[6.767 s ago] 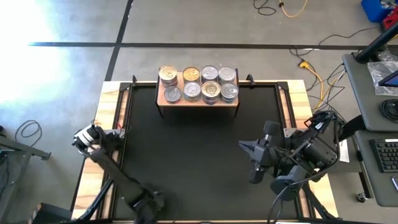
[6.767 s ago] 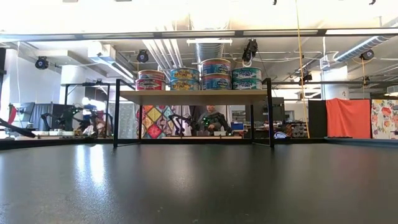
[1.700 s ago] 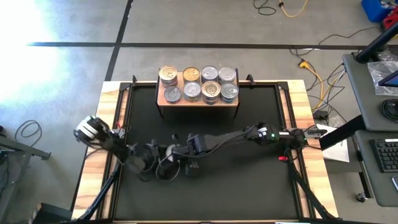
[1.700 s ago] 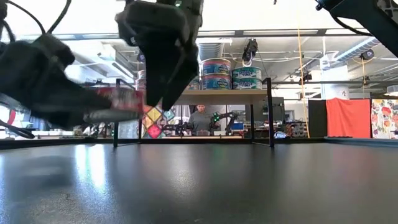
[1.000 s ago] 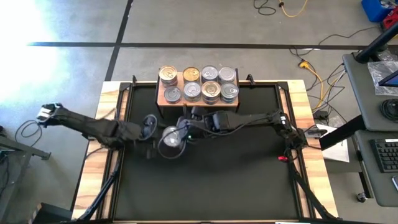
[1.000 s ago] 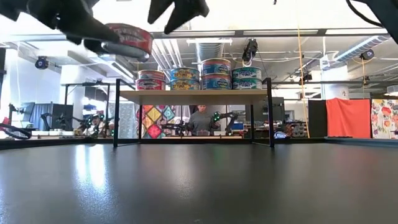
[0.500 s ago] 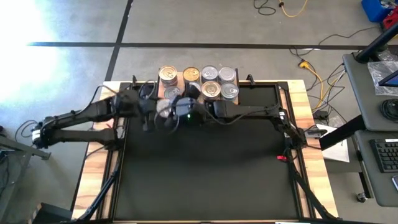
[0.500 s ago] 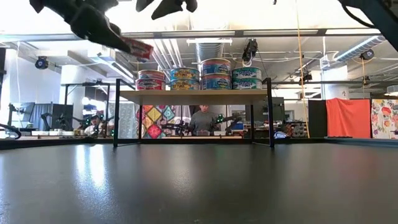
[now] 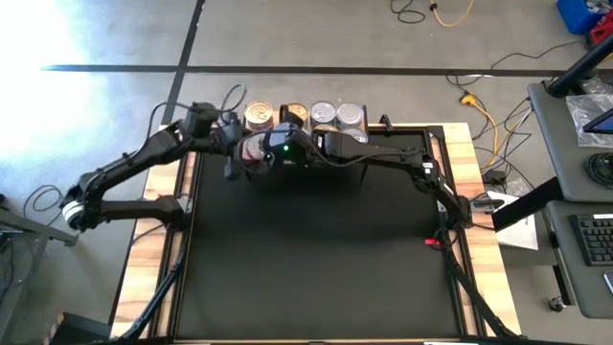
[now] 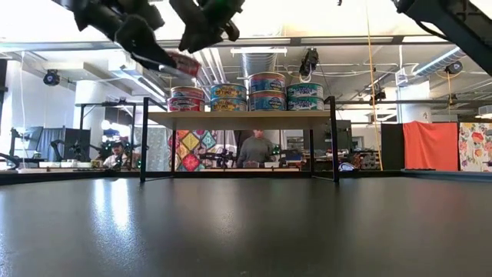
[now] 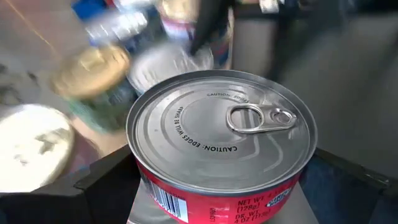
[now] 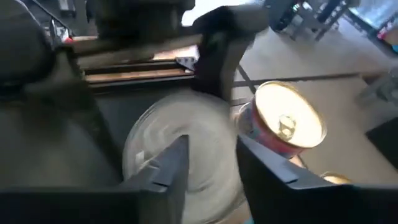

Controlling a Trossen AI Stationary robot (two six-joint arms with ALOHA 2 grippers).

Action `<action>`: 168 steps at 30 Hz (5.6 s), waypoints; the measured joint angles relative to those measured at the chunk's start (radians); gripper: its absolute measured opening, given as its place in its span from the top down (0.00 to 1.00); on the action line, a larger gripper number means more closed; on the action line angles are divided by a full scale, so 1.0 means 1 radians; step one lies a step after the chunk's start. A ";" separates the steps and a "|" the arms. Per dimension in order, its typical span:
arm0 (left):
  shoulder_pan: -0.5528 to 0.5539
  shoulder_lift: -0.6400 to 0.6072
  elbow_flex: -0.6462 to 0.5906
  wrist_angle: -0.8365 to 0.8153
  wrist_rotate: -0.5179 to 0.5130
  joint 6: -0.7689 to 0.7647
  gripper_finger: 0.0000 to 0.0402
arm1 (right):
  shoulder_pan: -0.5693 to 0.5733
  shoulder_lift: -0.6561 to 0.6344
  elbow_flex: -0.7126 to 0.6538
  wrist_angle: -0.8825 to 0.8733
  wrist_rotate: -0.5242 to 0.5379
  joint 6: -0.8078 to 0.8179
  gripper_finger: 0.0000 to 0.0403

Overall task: Stack canned seafood by type on shelf
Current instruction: Stack the red tuna can on the red tuna can on the shelf, then return to Home Position

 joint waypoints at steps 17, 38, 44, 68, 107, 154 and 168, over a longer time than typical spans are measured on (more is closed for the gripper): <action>0.123 0.164 0.120 -0.100 0.011 0.072 0.11 | -0.177 0.023 -0.001 -0.033 -0.481 -0.143 0.97; 0.122 0.215 0.117 -0.141 0.014 0.033 0.03 | -0.190 0.103 0.000 0.058 -0.487 -0.195 0.97; 0.116 0.234 0.117 -0.135 -0.010 0.037 0.01 | -0.181 0.098 0.004 0.070 -0.486 -0.232 0.97; 0.092 0.238 0.117 -0.129 0.010 0.101 0.02 | -0.178 0.099 -0.008 0.040 -0.487 -0.259 0.97; 0.089 0.284 0.393 -0.597 -0.012 -0.022 0.02 | -0.178 0.095 -0.064 0.025 -0.486 -0.193 0.97; -0.423 -0.031 -0.225 0.222 0.114 -0.712 0.90 | 0.135 -0.499 -0.759 0.403 -0.278 0.211 0.97; -0.405 0.272 0.105 0.246 0.019 -0.630 0.90 | 0.147 -1.113 -1.420 0.528 -0.362 0.357 0.97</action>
